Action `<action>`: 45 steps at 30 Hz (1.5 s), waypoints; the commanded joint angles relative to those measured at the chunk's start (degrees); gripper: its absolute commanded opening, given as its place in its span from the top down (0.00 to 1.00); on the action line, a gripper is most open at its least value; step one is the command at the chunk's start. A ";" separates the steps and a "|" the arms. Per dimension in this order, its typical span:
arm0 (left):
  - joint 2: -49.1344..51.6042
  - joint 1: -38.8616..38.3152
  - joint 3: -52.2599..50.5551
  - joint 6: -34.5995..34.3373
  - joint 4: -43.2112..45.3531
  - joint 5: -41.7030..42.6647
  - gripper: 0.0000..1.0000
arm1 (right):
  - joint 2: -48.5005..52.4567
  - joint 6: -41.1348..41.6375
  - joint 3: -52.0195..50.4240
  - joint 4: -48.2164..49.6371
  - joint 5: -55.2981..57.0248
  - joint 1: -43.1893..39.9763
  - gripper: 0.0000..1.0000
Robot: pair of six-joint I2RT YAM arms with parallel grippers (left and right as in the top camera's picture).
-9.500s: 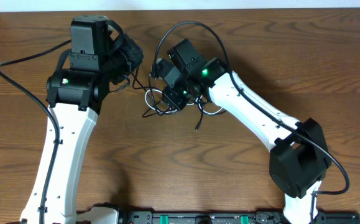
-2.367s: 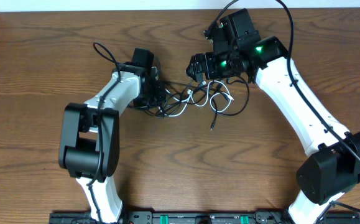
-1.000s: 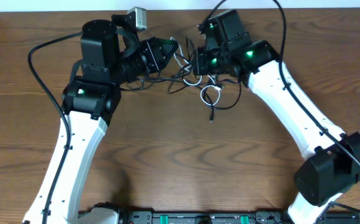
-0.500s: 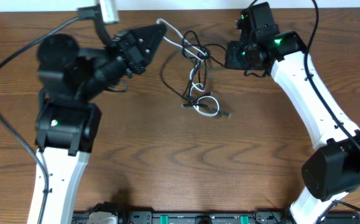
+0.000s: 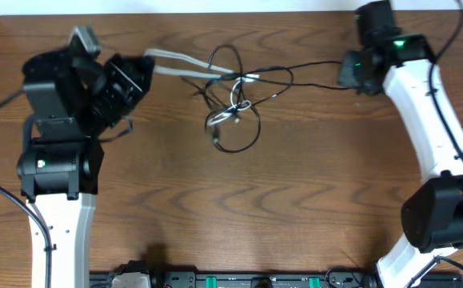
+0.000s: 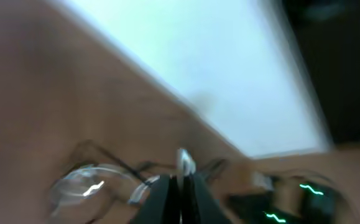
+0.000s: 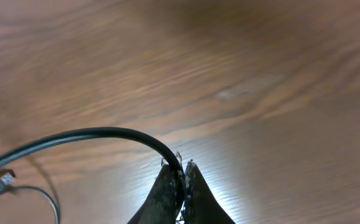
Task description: Untangle cables
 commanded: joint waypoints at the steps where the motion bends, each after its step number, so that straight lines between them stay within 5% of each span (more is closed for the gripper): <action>1: 1.44 0.92 1.07 2.19 -7.98 -22.32 0.93 | -0.04 1.66 0.26 -0.63 2.78 -4.55 0.99; 8: 6.40 0.94 1.07 2.40 -17.57 -39.58 0.93 | -0.04 2.32 0.26 -1.51 1.29 -11.61 0.99; 14: 10.21 0.92 1.07 2.38 -18.78 -40.04 0.93 | -0.04 4.20 0.26 -2.62 -2.19 -16.33 0.99; 19: 11.37 0.74 1.07 10.16 -13.66 -24.20 0.92 | -0.04 -5.88 0.26 -2.29 -16.52 -17.00 0.92; 23: 11.39 0.20 1.07 16.79 -4.17 -0.72 0.92 | -0.04 -17.84 0.24 -1.60 -36.89 -15.69 0.67; 27: 11.39 -0.96 1.07 15.02 6.43 17.75 0.92 | -0.04 -26.82 0.24 -1.68 -48.52 -11.58 0.33; 29: 11.39 -1.86 1.07 11.45 11.76 23.08 0.92 | -0.04 -27.56 0.24 -1.38 -48.17 -8.68 0.26; 37: 11.30 -6.45 1.07 -7.30 33.81 28.44 0.93 | -0.02 -27.12 0.22 3.06 -46.71 4.11 0.15; 45: 11.30 -9.01 1.07 -11.39 37.68 28.28 0.93 | -0.02 -16.22 0.22 12.94 -42.62 12.74 0.07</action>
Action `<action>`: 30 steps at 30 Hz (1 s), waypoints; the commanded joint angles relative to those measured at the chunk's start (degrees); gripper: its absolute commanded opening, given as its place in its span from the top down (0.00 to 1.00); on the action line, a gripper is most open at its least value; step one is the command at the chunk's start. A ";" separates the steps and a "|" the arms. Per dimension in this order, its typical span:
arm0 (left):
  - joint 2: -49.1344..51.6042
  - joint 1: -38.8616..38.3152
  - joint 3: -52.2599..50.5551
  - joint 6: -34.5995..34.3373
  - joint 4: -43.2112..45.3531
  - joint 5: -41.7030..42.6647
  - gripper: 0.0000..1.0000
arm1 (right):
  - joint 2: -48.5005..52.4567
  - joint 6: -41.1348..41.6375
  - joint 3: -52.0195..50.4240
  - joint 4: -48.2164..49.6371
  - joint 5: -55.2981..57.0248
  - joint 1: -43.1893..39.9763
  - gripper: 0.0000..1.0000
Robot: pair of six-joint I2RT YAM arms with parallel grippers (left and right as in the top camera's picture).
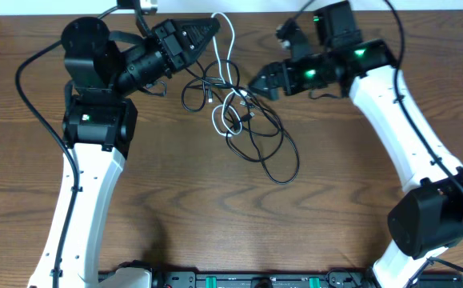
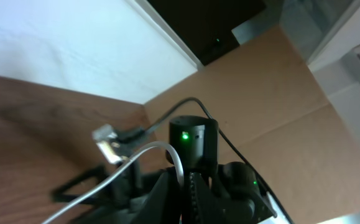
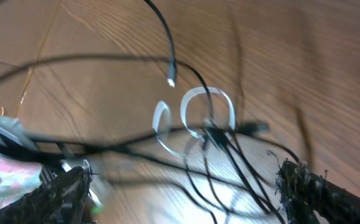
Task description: Untangle cables
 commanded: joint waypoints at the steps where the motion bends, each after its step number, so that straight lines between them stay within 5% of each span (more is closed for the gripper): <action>1: -0.11 -0.28 1.05 -2.71 0.33 1.70 0.93 | -0.02 5.49 0.22 2.67 1.07 1.49 0.07; 7: -0.04 -0.28 1.03 -2.67 -0.15 1.27 0.93 | -0.02 5.40 0.22 5.05 -7.39 1.75 0.10; 15: -0.04 -0.28 0.94 -0.90 -13.51 -10.12 0.93 | -0.09 1.75 0.22 5.35 -14.34 1.31 0.13; 30: -0.17 -4.96 0.96 -8.70 -9.70 -9.68 0.93 | -0.09 0.96 0.22 6.75 -6.86 4.39 0.36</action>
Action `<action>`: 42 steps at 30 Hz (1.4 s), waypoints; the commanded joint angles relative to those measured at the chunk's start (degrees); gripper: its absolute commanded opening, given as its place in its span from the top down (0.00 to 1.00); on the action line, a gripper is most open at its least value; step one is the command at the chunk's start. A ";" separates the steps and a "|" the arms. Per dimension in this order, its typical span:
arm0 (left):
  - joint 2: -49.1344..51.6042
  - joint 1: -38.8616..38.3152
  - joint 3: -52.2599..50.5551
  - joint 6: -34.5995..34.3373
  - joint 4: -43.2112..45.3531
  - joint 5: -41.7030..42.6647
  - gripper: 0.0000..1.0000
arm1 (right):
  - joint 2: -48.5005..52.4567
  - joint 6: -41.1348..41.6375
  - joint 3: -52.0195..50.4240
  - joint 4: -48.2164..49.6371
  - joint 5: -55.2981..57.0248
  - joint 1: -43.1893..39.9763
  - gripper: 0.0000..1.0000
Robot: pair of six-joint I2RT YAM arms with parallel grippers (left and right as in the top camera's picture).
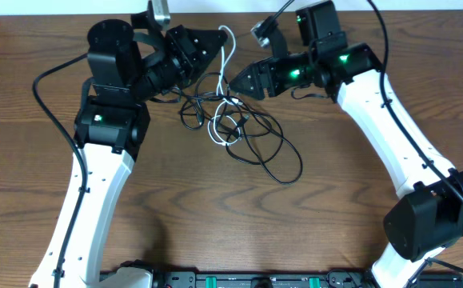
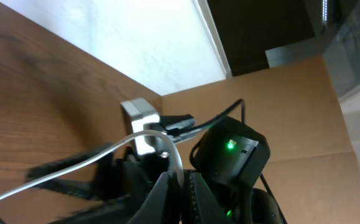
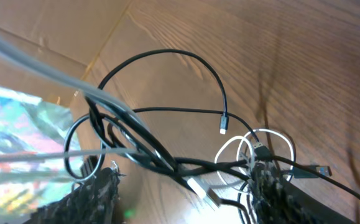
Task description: Untangle cables
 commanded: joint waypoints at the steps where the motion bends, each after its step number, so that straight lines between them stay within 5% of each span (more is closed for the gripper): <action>1: -0.22 -0.74 0.94 -2.58 0.92 -0.11 0.93 | -0.09 -0.57 0.22 0.20 1.99 0.68 0.37; 12: -0.22 -0.85 0.94 -4.79 1.81 0.17 0.93 | 0.02 2.01 0.22 1.05 11.34 1.31 0.55; 21: -0.22 -0.85 0.94 -6.78 1.79 1.62 0.92 | 0.17 1.99 0.20 2.21 11.04 3.32 0.57; 27: -0.22 -0.85 0.94 -7.76 1.92 3.06 0.93 | 0.33 4.35 0.20 3.72 23.21 5.18 0.58; 36: -0.22 -1.07 0.94 -8.24 1.99 4.02 0.92 | 1.11 4.37 0.20 6.21 27.21 5.35 0.62; 37: -0.22 -1.07 0.94 -8.20 1.99 4.02 0.93 | 1.14 4.39 0.20 6.47 27.21 5.40 0.65; 40: -0.22 -1.05 0.94 -7.85 1.92 4.04 0.92 | 1.14 4.39 0.20 7.26 27.26 5.40 0.99; 42: -0.22 -1.05 0.92 -6.56 1.64 4.04 0.93 | 1.07 4.90 0.20 7.50 27.63 5.27 0.99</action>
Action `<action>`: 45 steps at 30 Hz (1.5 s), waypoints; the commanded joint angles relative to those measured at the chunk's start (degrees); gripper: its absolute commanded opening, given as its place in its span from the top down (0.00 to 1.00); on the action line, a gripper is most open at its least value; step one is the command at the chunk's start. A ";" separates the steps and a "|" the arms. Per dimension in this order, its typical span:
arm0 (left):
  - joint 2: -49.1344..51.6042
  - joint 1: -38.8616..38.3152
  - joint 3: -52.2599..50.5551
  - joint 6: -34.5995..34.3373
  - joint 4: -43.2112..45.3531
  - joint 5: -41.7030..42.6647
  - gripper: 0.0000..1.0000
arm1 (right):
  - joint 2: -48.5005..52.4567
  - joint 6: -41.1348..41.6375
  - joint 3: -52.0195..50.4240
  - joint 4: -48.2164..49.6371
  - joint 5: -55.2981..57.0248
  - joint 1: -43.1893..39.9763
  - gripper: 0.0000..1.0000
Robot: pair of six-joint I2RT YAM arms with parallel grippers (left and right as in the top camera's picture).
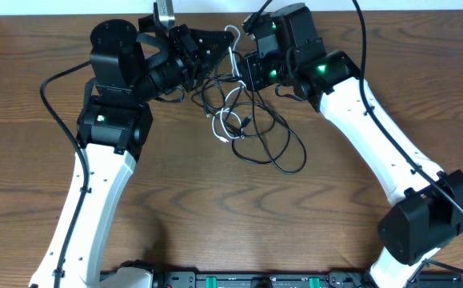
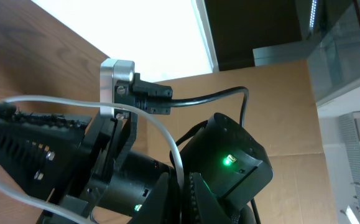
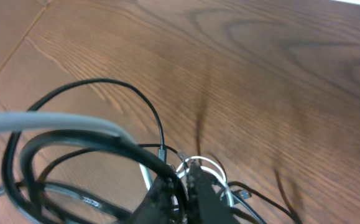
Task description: Untangle cables
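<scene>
A tangle of black and white cables (image 1: 251,122) lies on the wooden table (image 1: 215,216), back centre. My left gripper (image 1: 220,38) is raised over the tangle's back edge, shut on a white cable (image 2: 147,117) that arcs out from between its fingers (image 2: 167,190). My right gripper (image 1: 245,70) faces it from the right, very close, and is shut on a thick black cable (image 3: 80,139) that loops off to the left. A grey-white cable (image 3: 49,121) crosses that loop. Small white loops (image 3: 207,168) of the knot lie just beyond the right gripper's (image 3: 183,182) tips.
Both arms crowd the back middle of the table, almost touching. A black loop (image 1: 283,160) trails out toward the table's centre. A dark equipment strip (image 1: 239,280) runs along the front edge, and the table's back edge (image 1: 423,11) is close behind the grippers.
My right gripper was open next to the tangle; it is now shut on a thick black cable and sits closer to the left gripper. The left gripper still holds the white cable, barely moved.
First the arms were far apart, left shut on the white cable, right on a black one, the tangle stretched between. Then both were at the back centre, right gripper open, cables slack in a heap. It stayed open by the heap; now it grips a black cable.
</scene>
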 commanded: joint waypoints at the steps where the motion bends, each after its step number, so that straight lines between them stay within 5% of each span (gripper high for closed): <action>1: -0.22 -0.33 0.94 1.97 -0.22 1.73 0.93 | 0.96 1.62 0.20 0.33 2.82 -0.13 0.99; 6: -0.22 1.07 0.94 8.98 -7.30 -0.83 0.93 | -0.55 7.54 0.20 -3.76 14.14 -3.52 0.99; 13: -0.22 6.93 0.94 15.76 -31.91 -25.05 0.92 | -2.25 7.56 0.22 -11.69 21.31 -11.63 0.99; 16: -0.22 9.05 0.94 16.44 -34.86 -25.88 0.93 | -2.29 8.83 0.20 -14.49 26.82 -14.82 0.99; 20: -0.24 11.50 0.94 16.39 -23.39 -9.60 0.92 | -2.29 10.49 0.22 -16.96 28.35 -18.80 0.99; 24: -0.22 12.41 0.94 7.61 5.99 9.79 0.93 | -2.29 11.43 0.20 -18.64 28.26 -21.44 0.99; 29: -0.22 12.44 0.94 -4.24 32.72 11.45 0.93 | -2.29 11.45 0.20 -19.65 28.15 -22.49 0.99; 34: -0.17 12.81 0.94 -3.82 31.69 8.07 0.92 | -2.29 16.26 0.20 -21.73 31.61 -22.91 0.99; 45: -0.20 24.98 0.94 0.13 8.44 1.27 0.92 | -2.29 22.51 0.20 -29.05 40.65 -32.48 0.99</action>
